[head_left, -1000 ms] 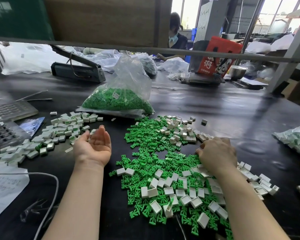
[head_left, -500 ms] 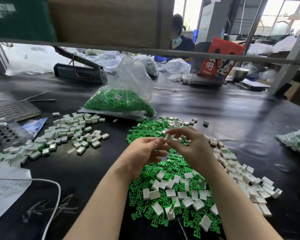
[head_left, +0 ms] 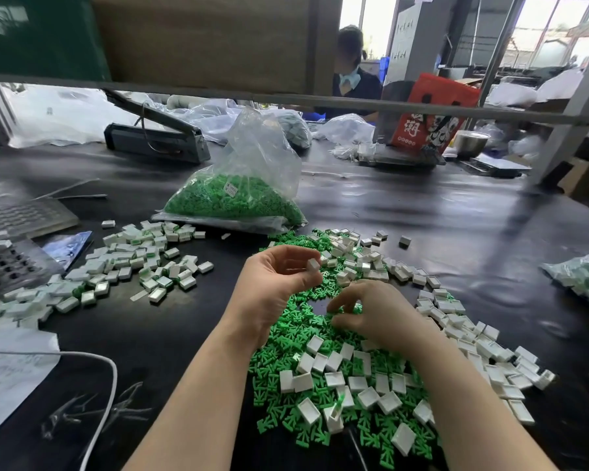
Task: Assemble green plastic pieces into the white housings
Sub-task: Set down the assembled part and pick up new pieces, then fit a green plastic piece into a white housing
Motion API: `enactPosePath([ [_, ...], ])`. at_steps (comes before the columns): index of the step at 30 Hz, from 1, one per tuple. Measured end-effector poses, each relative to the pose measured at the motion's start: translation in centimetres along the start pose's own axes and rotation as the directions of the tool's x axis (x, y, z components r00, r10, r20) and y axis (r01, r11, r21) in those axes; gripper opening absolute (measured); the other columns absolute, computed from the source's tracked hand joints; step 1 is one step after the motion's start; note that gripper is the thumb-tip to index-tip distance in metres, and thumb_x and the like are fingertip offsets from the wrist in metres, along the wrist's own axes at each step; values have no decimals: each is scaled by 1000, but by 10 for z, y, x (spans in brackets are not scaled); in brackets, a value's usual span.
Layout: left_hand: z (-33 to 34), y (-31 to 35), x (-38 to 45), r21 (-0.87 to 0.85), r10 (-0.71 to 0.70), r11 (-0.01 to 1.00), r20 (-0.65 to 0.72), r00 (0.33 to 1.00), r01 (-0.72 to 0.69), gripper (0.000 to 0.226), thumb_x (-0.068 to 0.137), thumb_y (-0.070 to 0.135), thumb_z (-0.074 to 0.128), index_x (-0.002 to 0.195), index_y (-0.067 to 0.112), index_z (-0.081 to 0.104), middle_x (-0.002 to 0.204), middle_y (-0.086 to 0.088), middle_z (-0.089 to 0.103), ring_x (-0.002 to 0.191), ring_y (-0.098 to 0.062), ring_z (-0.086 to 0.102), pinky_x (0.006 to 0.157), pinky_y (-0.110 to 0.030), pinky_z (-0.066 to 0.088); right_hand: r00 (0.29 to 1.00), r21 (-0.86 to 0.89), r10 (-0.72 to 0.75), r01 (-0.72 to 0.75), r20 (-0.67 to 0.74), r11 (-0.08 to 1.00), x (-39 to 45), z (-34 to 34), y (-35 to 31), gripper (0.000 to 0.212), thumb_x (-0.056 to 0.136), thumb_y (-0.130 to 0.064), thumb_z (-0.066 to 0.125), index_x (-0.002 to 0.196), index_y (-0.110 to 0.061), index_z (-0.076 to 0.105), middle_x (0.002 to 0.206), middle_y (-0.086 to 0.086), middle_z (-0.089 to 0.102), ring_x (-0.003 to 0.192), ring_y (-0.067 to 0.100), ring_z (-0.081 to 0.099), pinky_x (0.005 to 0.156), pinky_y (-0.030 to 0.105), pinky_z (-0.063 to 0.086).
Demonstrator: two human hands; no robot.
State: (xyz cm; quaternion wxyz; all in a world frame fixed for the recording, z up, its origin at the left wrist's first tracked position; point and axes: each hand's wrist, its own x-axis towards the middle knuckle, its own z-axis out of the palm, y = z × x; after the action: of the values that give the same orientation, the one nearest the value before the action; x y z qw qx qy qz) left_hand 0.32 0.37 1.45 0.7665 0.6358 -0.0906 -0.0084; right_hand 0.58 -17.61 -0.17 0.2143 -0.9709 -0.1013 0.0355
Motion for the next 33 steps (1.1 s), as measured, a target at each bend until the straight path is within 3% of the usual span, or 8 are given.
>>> enactPosePath([
  [7,1,2,-2,21,4,1000,-118,993,-1,22,67,-1,82,76,15,68,69,3,67,59,-2,60,52,-12,46,997,5,-46,47,-69,999,2,6,-2,9,90,-27,67,95,-33,74,94,-14,66,85,1,58,78,21,43],
  [10,0,3,-1,-17,-31,999,-174,984,29,20,72,8,81,78,17,65,66,9,64,53,-2,54,48,-13,43,982,210,-5,44,-187,977,1,5,-4,11,93,-23,64,97,-26,73,92,-11,70,69,-6,57,68,18,49],
  [12,-1,3,0,-71,-49,997,-192,980,36,18,75,11,78,83,15,62,71,3,63,59,-7,54,55,-18,44,970,472,44,76,-239,878,-2,1,-9,10,94,-15,63,95,-21,71,85,-5,73,58,-1,59,56,17,49],
  [14,-2,3,1,-121,-61,992,-190,980,39,18,80,9,75,92,12,62,74,0,62,62,-10,56,58,-21,47,962,663,81,118,-261,739,-6,-4,-12,14,93,-10,62,95,-19,72,83,-1,74,69,10,67,61,24,54],
  [18,-1,4,-1,-195,-64,980,-133,989,37,19,75,12,74,93,14,70,68,1,63,58,-9,60,56,-18,51,969,851,50,189,-244,489,-11,-11,-19,22,92,-2,61,102,-17,74,87,1,75,75,6,66,61,15,48],
  [21,1,5,-3,-284,-106,956,-86,991,77,23,68,14,74,91,13,74,70,-3,68,60,-10,64,55,-18,53,963,888,35,233,-268,397,-11,-11,-21,23,90,-1,62,102,-17,73,86,6,73,81,12,66,67,19,50],
  [27,1,6,-1,-479,-169,866,-14,986,142,34,70,3,66,102,9,72,89,-13,75,78,-18,74,65,-20,58,950,894,51,271,-309,357,-8,-10,-22,16,86,1,67,93,-13,69,85,11,73,80,14,70,65,15,49],
  [33,1,6,-2,-412,-152,900,15,988,145,33,69,7,69,101,6,70,85,-11,74,74,-16,73,62,-20,58,941,888,34,304,-335,345,-7,-9,-23,17,85,0,68,85,-17,70,81,9,71,70,9,63,61,14,46],
])
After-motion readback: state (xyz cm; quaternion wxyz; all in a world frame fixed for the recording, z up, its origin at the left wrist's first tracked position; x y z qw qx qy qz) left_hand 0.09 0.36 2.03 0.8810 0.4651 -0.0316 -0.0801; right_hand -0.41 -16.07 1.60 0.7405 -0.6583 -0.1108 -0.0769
